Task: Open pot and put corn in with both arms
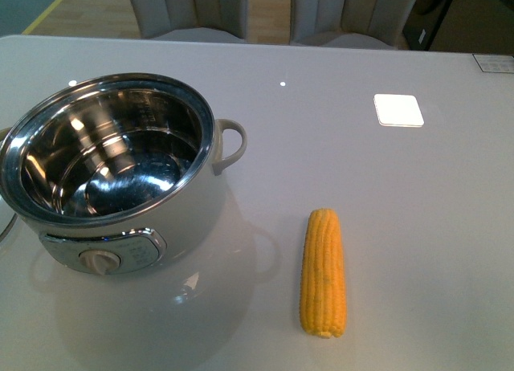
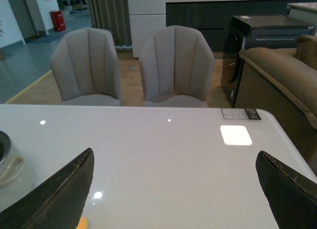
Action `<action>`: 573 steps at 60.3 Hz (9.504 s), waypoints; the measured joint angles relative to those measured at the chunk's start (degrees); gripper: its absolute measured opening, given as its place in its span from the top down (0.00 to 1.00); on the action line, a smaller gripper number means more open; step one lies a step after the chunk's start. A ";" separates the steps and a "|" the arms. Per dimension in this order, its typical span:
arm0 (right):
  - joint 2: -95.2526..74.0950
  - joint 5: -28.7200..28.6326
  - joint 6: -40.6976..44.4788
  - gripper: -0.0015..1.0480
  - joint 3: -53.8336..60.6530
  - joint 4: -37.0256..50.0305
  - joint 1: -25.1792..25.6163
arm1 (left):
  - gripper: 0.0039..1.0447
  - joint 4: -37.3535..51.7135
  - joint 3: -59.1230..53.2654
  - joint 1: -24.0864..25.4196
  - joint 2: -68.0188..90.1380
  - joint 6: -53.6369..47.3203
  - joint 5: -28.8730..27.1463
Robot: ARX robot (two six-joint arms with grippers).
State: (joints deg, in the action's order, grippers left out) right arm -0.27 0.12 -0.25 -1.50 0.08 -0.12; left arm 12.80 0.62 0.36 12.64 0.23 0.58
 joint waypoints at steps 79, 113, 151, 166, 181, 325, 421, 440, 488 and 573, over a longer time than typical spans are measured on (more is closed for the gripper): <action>-6.51 6.47 -6.86 0.09 -4.72 -12.39 -2.03 | 0.07 -12.72 0.02 -0.22 -12.28 -0.02 -0.59; -48.39 13.03 -29.64 0.09 -16.02 -14.14 -13.09 | 0.06 -12.72 0.02 -0.22 -12.37 -0.02 -0.59; -99.58 7.48 -21.99 0.09 -34.29 11.80 -19.52 | 0.06 -12.72 0.02 -0.22 -12.37 -0.02 -0.59; -108.89 3.69 -18.08 0.09 -39.71 13.16 -21.66 | 0.06 -12.72 0.02 -0.22 -12.37 0.00 -0.59; -114.05 2.21 -17.64 0.09 -42.58 13.86 -23.15 | 0.06 -12.72 0.02 -0.22 -12.37 -0.02 -0.59; -113.66 -3.30 -32.57 0.80 -56.08 7.23 -25.55 | 0.06 -12.72 0.02 -0.22 -12.37 -0.02 -0.59; -124.23 -10.51 -42.56 0.81 -80.28 -1.55 -42.34 | 0.06 -12.72 0.02 -0.22 -12.37 -0.02 -0.59; -124.76 -10.67 -42.38 0.57 -80.28 -1.60 -42.66 | 0.06 -12.72 0.02 -0.22 -12.37 -0.02 -0.59; -103.97 -0.09 -42.49 0.08 -59.14 6.91 -27.21 | 0.06 -12.72 0.02 -0.22 -12.37 0.00 -0.59; -39.36 23.02 -24.48 0.08 -19.65 -15.08 -16.33 | 0.06 -12.72 0.02 -0.22 -12.37 -0.02 -0.59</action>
State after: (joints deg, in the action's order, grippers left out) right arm -39.64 23.14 -24.73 -21.15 -15.00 -16.45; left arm 0.08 0.64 0.14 0.27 0.21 -0.01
